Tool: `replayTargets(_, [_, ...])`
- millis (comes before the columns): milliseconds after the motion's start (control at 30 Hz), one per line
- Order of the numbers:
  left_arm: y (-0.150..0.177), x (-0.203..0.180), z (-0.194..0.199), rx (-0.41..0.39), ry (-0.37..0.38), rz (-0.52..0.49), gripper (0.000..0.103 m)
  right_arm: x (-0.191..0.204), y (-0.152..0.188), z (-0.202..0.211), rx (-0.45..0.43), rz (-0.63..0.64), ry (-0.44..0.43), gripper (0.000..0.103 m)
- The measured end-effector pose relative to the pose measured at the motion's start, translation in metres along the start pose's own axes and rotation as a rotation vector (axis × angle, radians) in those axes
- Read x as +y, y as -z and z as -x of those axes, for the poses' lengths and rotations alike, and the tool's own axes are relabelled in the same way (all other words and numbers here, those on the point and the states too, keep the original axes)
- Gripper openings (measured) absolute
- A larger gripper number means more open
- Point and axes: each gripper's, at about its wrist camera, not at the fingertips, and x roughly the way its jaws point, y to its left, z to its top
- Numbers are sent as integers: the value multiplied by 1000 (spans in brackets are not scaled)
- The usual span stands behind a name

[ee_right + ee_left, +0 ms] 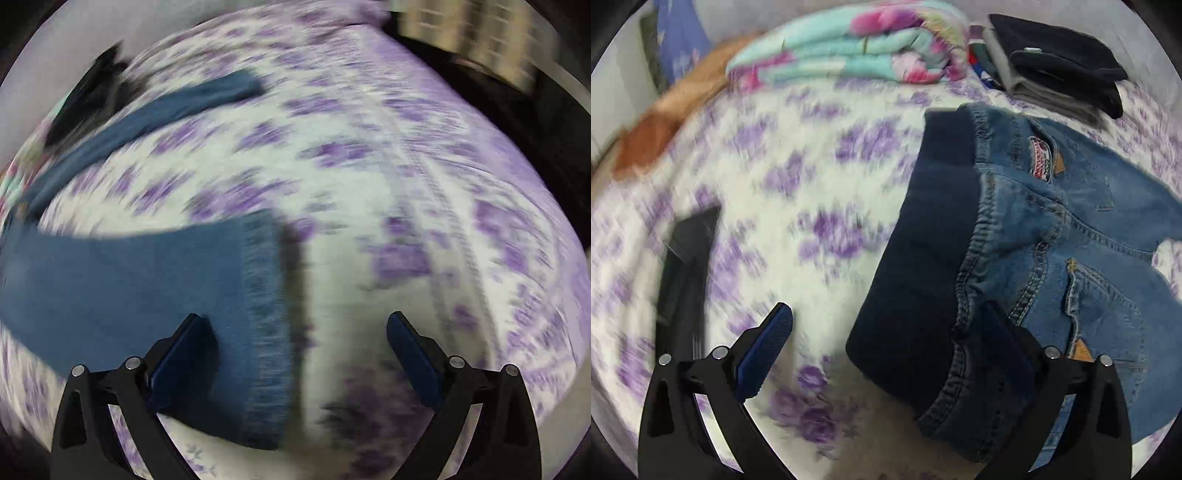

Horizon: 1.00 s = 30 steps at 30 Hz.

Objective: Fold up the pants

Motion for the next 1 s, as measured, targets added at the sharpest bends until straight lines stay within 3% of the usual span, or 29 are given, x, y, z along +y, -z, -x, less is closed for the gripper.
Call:
replayTargets(33, [-2,4,3,10,13,42,99,-2,-6,6,-22,-39,58,99])
replayTargets(100, [-10,4,13,2,5,60,99,4,-23,19,-110,-49,93,99])
replayTargets(200, [-33,-6,34,-97,-23,24,99,33,-58,29,-226,-20,15,99])
replayTargets(267, [-56,-21,42,-130,7,-30,98,60,-79,22,-245,30,-53,99])
replayTargets(333, [-81,-36,37,-121,37,-97,98,99,-101,5,-240,119,-117,99])
replayTargets(467, [-120,-46,17,-105,26,-85,98,176,-140,-27,-220,276,-188,99])
replayTargets(533, [-137,-49,-3,-46,78,-108,98,222,-165,-43,-187,349,-298,99])
replayTargets(600, [-149,-52,-27,12,69,-156,98,256,-181,-55,-157,406,-346,99])
replayTargets(800, [-164,-50,-71,107,139,-289,99,357,-216,-91,-116,645,-471,99])
replayTargets(1000, [-171,-52,-83,128,227,-418,99,413,-240,-124,-50,784,-529,99])
